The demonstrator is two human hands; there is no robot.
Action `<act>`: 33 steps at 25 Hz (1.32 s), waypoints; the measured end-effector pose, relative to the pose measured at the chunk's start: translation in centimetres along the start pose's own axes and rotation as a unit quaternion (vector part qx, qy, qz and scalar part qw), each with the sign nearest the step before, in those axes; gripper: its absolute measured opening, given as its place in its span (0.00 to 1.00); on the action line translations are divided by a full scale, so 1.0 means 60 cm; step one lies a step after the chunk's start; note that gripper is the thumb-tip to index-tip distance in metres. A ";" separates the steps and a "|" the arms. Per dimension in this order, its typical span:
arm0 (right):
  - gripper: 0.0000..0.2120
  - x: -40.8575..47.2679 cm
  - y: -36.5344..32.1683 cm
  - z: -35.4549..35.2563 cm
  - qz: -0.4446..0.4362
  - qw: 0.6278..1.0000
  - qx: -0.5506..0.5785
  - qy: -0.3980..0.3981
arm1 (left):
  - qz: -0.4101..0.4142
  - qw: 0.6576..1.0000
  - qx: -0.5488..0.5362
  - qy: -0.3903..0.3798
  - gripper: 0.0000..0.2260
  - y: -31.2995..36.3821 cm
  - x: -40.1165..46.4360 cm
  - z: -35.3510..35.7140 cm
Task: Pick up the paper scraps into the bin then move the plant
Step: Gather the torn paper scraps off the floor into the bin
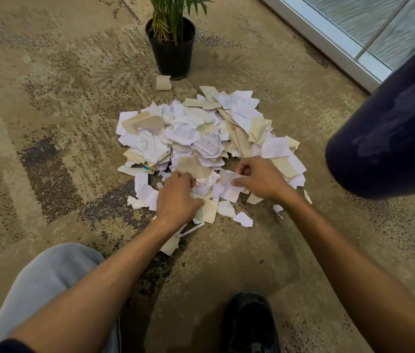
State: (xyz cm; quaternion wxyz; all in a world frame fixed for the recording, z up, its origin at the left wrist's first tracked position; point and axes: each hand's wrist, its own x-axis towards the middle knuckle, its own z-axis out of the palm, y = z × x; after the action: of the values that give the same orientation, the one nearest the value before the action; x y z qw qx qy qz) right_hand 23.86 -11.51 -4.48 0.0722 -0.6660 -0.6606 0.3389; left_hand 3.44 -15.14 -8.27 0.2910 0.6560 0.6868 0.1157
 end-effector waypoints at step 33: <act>0.10 0.035 -0.056 0.030 -0.254 0.898 -0.276 0.230 | 0.004 0.976 -0.193 0.099 0.04 -0.010 0.033 -0.058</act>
State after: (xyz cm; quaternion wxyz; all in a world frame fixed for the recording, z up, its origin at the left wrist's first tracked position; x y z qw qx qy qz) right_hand 19.89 -9.77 -4.78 0.1191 -0.5280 -0.8394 -0.0492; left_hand 1.09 -12.52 -6.26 0.3424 0.5752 0.6745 0.3115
